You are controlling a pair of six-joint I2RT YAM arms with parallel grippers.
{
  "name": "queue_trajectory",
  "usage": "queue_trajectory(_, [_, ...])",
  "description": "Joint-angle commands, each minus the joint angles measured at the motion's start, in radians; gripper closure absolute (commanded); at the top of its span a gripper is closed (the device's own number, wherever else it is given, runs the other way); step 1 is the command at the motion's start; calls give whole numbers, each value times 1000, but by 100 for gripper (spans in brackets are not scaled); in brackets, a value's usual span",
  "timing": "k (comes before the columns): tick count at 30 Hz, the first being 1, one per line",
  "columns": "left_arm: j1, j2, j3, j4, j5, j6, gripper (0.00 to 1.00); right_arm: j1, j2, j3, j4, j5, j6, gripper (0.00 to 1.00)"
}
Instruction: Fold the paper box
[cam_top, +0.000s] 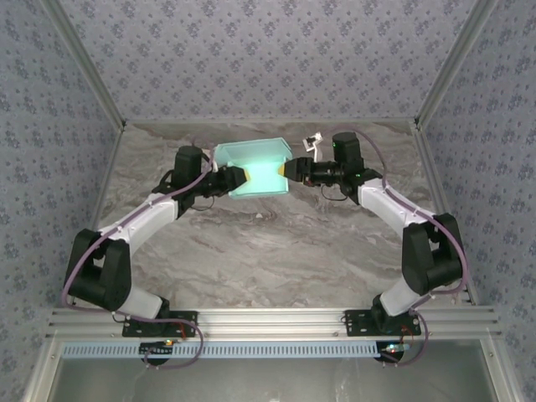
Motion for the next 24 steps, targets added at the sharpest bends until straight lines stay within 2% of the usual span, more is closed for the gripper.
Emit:
queue_trajectory(1, [-10,5,35,26,21,27,72,-19,22,-14,-80,42,-31,31])
queue_trajectory(4, [-8,46,42,-33,-35,77,71,-51,0,-41,-50,23,-19,21])
queue_trajectory(9, [-6,151,49,-57,-86,121,70,-55,-50,-98,-69,18,-98,17])
queue_trajectory(17, [-8,315,53,-1,-93,100,68,-46,-159,-213,-75,217,-247,16])
queue_trajectory(22, [-7,388,84,-5,-62,112,61,-35,-173,-228,-61,302,-285,17])
queue_trajectory(24, [-7,392,98,-25,-63,125,50,-30,-176,-233,-61,330,-308,17])
